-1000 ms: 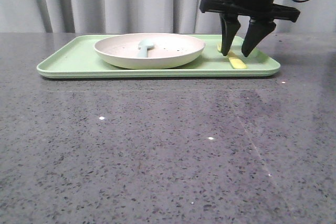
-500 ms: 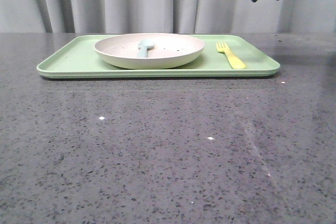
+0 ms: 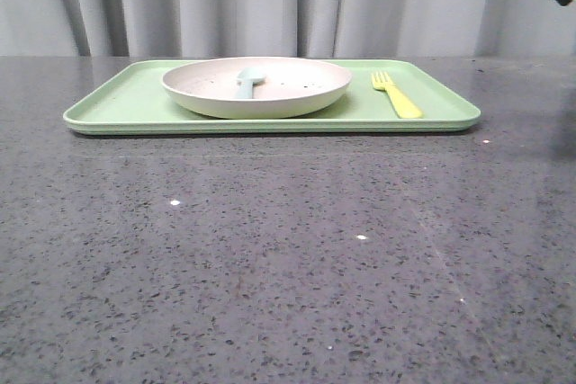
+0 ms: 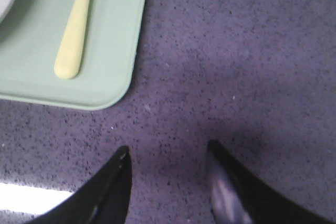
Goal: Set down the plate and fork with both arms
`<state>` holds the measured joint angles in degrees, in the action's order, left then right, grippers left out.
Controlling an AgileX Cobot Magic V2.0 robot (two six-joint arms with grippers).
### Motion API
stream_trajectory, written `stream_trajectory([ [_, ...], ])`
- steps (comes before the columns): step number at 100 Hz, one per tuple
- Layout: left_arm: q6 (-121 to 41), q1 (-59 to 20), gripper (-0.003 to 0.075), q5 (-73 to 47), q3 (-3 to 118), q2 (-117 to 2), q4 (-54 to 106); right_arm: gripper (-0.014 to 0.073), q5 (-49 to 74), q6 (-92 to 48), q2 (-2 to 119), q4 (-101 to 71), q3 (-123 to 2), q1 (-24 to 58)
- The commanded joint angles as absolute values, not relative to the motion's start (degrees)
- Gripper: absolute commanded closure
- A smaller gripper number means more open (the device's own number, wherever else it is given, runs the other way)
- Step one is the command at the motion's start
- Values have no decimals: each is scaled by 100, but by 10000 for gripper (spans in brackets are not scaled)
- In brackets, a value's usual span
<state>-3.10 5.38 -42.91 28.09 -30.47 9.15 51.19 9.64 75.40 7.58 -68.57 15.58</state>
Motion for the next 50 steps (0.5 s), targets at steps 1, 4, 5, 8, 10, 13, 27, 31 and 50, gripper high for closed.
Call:
stream_trajectory([
  [1,-256,548,365,-3919,2958,-3056,1005,243,4671,906,6822,929,-6502,1513],
  [4,-256,548,365,-3919,2958,-3056,1005,243,4629,906,6707,929,-6343,1513],
  [5,-256,548,365,-3919,2958,-3056,1005,243,4621,906,6632,929,-6304,1513],
  [8,-256,548,365,-3919,2958,-3056,1005,243,4582,906,6481,940,-6117,1513],
  [10,-256,548,365,-3919,2958,-3056,1005,243,4565,906,6367,965,-6007,1513],
  [13,-256,548,365,-3919,2958,-3056,1005,243,4547,906,6217,1006,-5863,1513],
  [27,-256,548,365,-3919,2958,-3056,1005,243,4510,906,5512,1126,-5234,1509],
  [31,-256,548,365,-3919,2958,-3056,1005,243,4515,906,5308,1126,-5102,1509],
  [50,-256,548,365,-3919,2958,-3056,1005,243,4529,1089,4487,1137,-4482,1509],
])
